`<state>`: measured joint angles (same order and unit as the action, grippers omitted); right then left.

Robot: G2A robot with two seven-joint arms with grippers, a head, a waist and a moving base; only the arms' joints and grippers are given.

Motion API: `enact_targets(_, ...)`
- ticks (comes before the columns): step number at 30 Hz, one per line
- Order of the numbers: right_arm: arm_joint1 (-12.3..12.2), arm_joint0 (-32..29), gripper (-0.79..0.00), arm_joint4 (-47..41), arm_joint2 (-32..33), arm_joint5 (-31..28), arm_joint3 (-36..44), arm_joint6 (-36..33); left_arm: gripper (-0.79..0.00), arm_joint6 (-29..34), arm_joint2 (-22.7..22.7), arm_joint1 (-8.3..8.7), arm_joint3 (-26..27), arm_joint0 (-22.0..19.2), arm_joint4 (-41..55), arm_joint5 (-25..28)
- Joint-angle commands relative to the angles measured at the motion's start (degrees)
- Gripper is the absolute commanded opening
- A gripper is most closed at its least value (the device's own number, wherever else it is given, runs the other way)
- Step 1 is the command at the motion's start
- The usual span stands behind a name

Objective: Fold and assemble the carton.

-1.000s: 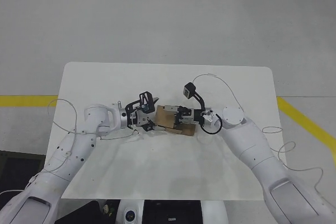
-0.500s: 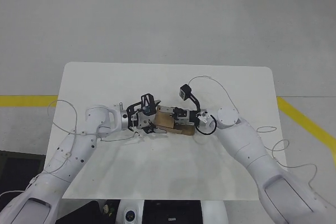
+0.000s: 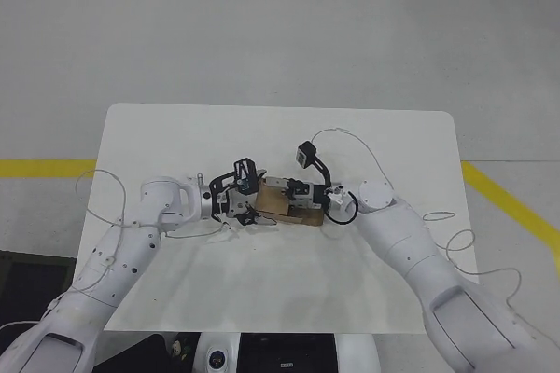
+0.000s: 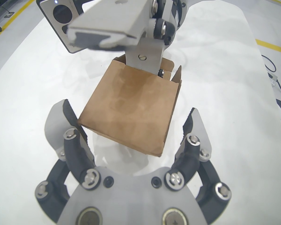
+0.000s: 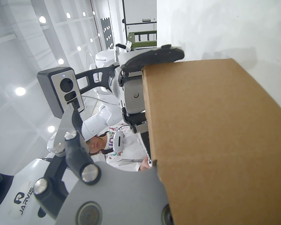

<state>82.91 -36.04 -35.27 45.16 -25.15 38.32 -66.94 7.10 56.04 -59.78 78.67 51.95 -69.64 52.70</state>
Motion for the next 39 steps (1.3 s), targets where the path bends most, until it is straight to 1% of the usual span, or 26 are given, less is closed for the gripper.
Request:
enact_targets(1,-0.2,0.4,0.0,-0.3,0.7,0.0,-0.3,-1.0,0.0,0.1,0.3,0.05,-0.1,0.2,-0.1,-0.3)
enact_targets(5,-0.8,0.9,0.0,1.0,1.8,1.5,0.5,-3.2,0.0,-0.2,0.4,0.09,-0.1,0.4,-0.8,-0.7)
enact_targets(10,-2.1,0.5,0.0,3.3,3.5,3.8,3.0,-4.1,0.0,-0.6,0.4,0.03,-0.1,0.6,-2.2,-1.7)
enact_targets(17,-4.6,-1.2,0.0,8.0,7.4,7.3,8.9,-4.0,0.0,-1.6,0.2,-0.18,-0.2,0.3,-3.3,-2.9)
enact_targets(22,-7.1,-3.1,0.0,11.9,11.4,10.8,14.4,-5.5,0.0,-1.9,0.3,-0.26,-0.7,-0.2,-3.9,-2.9)
enact_targets(27,-9.5,-6.3,0.0,15.3,15.6,14.7,21.4,-7.7,0.0,-2.1,-0.1,-0.51,-1.2,-0.7,-3.6,-3.0)
enact_targets(34,-12.4,-10.8,0.0,21.6,21.7,17.1,31.1,-7.8,0.0,-1.9,-0.7,-0.86,-1.2,-0.9,-2.8,-2.9)
enact_targets(35,-12.8,-11.4,-0.443,22.3,22.5,17.5,32.6,-7.9,0.0,-2.0,-0.7,-0.89,-1.2,-1.0,-2.8,-2.9)
enact_targets(36,-13.1,-12.0,-0.643,23.3,23.2,18.0,34.1,-8.2,0.0,-2.0,-0.7,-0.91,-1.3,-1.0,-2.8,-2.8)
enact_targets(37,-13.4,-12.5,-0.785,24.1,23.8,18.6,35.5,-8.6,0.0,-2.0,-0.7,-0.93,-1.4,-1.1,-2.8,-2.7)
enact_targets(39,-14.0,-13.6,-0.785,25.3,24.8,19.8,38.2,-9.0,0.0,-2.1,-0.7,-0.97,-1.6,-1.3,-2.8,-2.6)
